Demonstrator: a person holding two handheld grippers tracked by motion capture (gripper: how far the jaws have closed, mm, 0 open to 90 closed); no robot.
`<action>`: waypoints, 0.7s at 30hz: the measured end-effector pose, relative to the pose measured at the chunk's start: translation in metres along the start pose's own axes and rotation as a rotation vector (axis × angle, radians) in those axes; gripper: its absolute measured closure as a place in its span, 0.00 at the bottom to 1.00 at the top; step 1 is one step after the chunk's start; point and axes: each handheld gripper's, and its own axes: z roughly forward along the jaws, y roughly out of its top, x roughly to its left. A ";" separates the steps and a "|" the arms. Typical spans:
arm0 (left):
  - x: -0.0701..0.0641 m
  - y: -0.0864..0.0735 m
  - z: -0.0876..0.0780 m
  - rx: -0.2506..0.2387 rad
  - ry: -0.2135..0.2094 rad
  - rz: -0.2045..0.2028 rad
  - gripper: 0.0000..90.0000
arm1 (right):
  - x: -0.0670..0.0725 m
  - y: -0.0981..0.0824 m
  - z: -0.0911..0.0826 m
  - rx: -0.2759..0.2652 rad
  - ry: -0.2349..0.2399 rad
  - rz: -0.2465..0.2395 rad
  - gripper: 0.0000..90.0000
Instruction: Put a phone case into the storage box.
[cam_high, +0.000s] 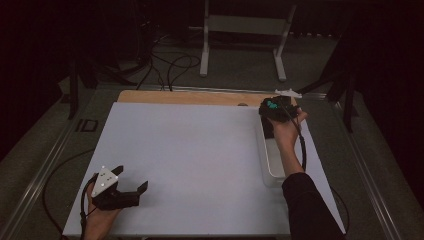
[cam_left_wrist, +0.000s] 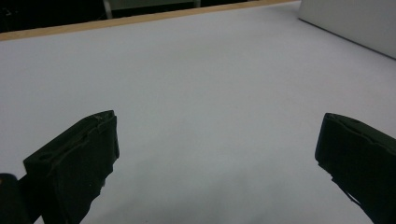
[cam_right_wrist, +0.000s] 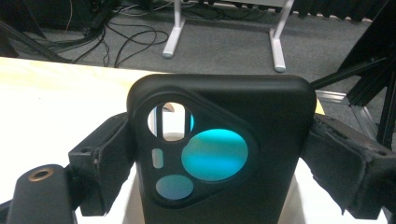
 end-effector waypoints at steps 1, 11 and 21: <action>0.000 0.000 0.000 0.000 0.000 -0.001 0.00 | 0.000 0.000 0.001 -0.001 0.002 0.002 0.14; 0.000 0.000 -0.001 -0.001 -0.001 0.001 0.00 | -0.003 0.003 0.000 -0.010 0.022 0.012 0.10; -0.001 0.000 0.000 0.003 -0.001 0.004 0.00 | -0.005 0.003 -0.012 -0.033 0.051 -0.002 0.10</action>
